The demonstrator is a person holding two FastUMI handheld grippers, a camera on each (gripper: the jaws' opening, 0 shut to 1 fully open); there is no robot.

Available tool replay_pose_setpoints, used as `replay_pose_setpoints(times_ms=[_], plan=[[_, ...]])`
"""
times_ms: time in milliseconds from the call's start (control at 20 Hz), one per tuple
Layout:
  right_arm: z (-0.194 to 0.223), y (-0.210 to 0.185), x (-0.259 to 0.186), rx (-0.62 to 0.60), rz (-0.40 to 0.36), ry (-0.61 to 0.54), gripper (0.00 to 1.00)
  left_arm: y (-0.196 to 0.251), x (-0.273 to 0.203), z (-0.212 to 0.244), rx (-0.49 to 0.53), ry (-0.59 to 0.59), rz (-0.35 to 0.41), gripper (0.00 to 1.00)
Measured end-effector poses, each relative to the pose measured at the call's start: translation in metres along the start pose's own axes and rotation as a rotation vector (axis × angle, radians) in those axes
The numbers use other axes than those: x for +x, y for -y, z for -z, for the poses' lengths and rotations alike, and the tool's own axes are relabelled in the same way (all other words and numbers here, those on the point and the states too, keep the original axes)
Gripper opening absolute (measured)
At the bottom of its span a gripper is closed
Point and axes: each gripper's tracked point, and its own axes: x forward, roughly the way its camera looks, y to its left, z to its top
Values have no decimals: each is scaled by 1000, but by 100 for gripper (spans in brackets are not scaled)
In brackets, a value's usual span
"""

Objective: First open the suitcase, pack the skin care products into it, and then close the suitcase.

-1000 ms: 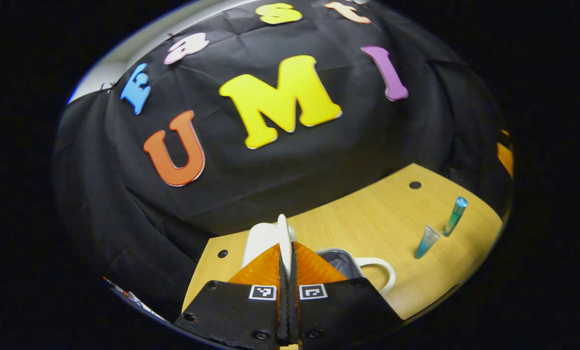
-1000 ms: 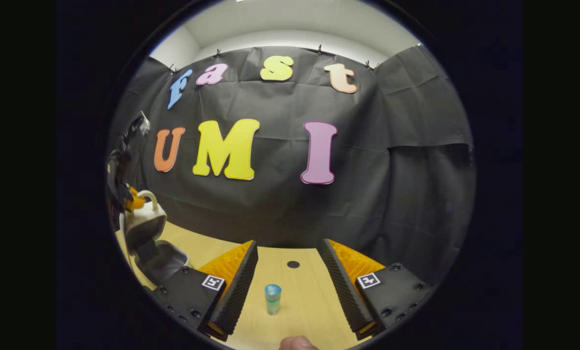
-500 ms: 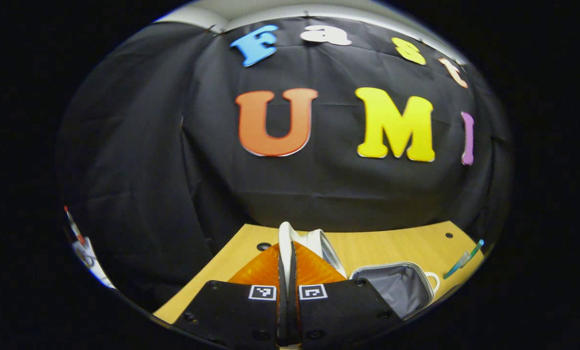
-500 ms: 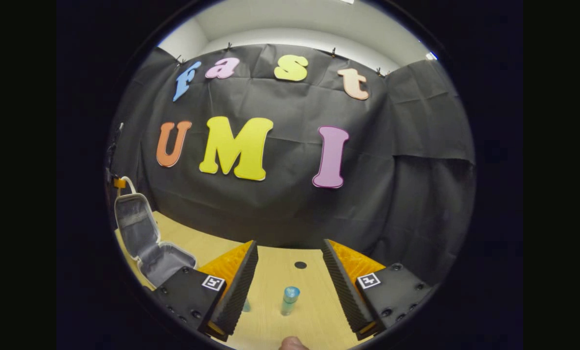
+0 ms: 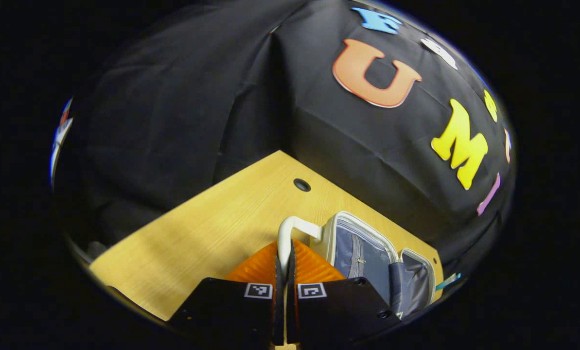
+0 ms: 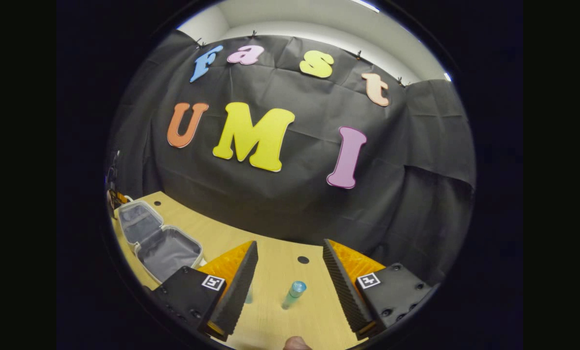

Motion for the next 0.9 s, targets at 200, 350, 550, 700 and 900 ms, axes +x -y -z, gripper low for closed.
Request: replay_pose_setpoints(times_ms=[200,350,550,700,900], plan=[[-3,-6,4,-19,-8,-4,80,-21,18,22,-55,-47,-20,11],[-4,-7,6,-17,-13,-7,80,-26,19,32,-29,-82,-66,22],[0,-10,10,-8,-39,-5,80,-31,4,17,37,-24,-154,88],[11,0,13,21,-50,-22,80,12,-32,-15,158,59,-142,93],[27,23,19,64,-56,-21,81,122,-87,-50,340,243,-91,93]])
